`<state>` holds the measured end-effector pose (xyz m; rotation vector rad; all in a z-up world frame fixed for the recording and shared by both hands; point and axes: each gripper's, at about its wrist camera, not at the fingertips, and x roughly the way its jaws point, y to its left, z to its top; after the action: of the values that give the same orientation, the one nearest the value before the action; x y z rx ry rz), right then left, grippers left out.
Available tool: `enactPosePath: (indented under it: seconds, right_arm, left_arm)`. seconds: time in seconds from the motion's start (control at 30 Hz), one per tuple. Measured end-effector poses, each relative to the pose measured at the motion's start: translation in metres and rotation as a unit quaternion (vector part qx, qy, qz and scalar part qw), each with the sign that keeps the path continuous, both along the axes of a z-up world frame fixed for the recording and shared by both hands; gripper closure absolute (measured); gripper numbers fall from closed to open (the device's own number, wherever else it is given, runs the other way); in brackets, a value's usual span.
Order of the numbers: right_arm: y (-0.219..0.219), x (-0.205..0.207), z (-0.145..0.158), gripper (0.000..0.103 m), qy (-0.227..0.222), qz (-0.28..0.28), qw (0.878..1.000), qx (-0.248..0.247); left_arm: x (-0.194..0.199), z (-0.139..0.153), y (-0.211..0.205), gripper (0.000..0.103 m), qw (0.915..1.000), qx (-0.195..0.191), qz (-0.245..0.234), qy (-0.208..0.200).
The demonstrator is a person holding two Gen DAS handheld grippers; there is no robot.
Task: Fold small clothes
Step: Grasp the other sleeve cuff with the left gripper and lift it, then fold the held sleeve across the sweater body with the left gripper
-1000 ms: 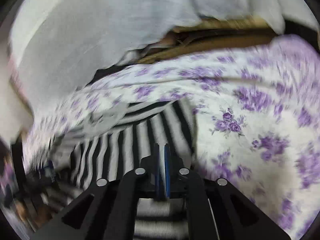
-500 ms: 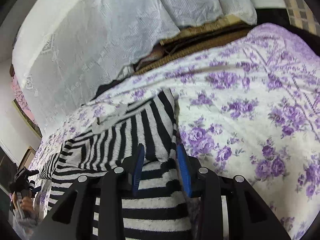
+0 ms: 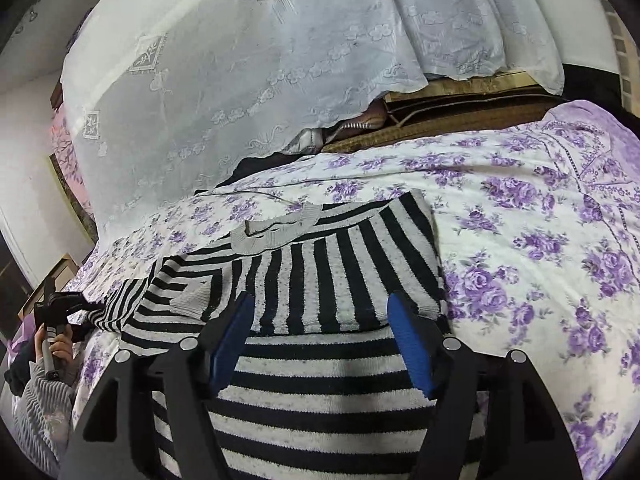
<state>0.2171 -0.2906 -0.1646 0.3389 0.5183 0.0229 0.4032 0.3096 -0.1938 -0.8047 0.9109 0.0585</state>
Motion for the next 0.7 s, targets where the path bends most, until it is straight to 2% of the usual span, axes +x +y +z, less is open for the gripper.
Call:
enactPosePath:
  seconds: [0.07,0.17,0.27,0.43,0.53,0.7]
  right_arm:
    - [-0.005,0.003,-0.006,0.034,0.011,-0.003,1.000,0.012]
    - [-0.017,0.005,-0.015,0.034,0.022,-0.009,0.999,0.042]
    - [-0.029,0.005,-0.020,0.034,0.027,-0.016,0.997,0.072]
    - [-0.034,0.000,-0.013,0.034,0.027,-0.022,0.997,0.071]
    - [-0.036,-0.003,-0.010,0.034,0.029,-0.019,0.997,0.069]
    - [-0.044,-0.007,-0.008,0.033,0.029,-0.020,0.996,0.083]
  left_arm:
    - [-0.003,0.005,-0.002,0.089,0.9999,0.006,-0.005,-0.009]
    - [-0.008,0.026,-0.022,0.091,0.9966,0.076,-0.015,-0.027]
    - [-0.017,0.052,-0.054,0.091,0.9867,0.149,-0.040,-0.053]
    - [-0.025,0.087,-0.099,0.091,0.9730,0.200,-0.080,-0.083]
    - [-0.028,0.108,-0.131,0.091,0.9614,0.234,-0.107,-0.096]
    - [-0.030,0.129,-0.167,0.091,0.9497,0.262,-0.130,-0.112]
